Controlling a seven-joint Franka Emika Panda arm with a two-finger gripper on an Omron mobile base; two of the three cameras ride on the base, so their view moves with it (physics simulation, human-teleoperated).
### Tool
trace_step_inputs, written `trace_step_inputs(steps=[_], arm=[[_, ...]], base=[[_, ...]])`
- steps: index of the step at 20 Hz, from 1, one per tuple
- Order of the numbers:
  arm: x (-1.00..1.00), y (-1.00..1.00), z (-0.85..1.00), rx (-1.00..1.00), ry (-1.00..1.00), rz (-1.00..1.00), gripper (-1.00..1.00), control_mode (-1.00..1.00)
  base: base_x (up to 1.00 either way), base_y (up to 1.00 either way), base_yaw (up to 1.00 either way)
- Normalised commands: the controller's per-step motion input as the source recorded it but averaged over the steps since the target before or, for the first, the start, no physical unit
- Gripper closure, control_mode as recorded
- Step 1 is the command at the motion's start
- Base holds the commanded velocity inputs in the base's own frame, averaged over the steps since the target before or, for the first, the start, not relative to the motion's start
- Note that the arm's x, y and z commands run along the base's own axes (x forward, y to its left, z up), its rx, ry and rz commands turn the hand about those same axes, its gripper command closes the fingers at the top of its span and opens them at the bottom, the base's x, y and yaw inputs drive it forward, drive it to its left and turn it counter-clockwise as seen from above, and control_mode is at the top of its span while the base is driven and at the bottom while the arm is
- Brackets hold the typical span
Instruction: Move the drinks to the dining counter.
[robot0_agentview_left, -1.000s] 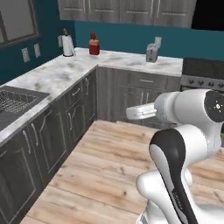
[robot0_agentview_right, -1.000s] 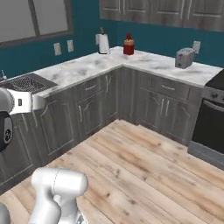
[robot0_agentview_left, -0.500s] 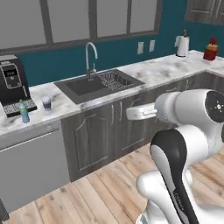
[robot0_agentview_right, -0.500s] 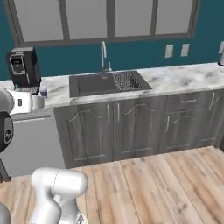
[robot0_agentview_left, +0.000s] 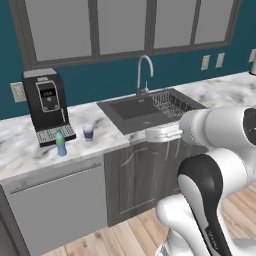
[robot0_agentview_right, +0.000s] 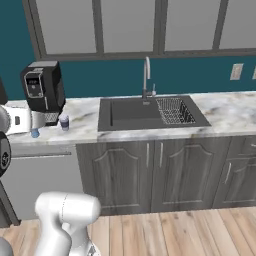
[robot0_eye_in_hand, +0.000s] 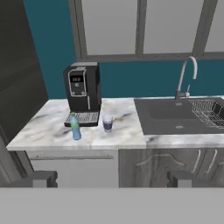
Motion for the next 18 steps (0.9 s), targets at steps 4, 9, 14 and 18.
trace_step_inputs(steps=[4,9,14,18], arm=[[0.00,0.00,0.00,0.00,0.00,0.00,-1.00,1.00],[0.00,0.00,0.00,0.00,0.00,0.00,-1.00,1.00],[0.00,0.00,0.00,0.00,0.00,0.00,-1.00,1.00],[0.00,0.00,0.00,0.00,0.00,0.00,-1.00,1.00]], base=[[0.98,0.72,0.01],[0.98,0.36,0.00],[0.78,-0.18,0.13],[0.61,-0.60,0.37]])
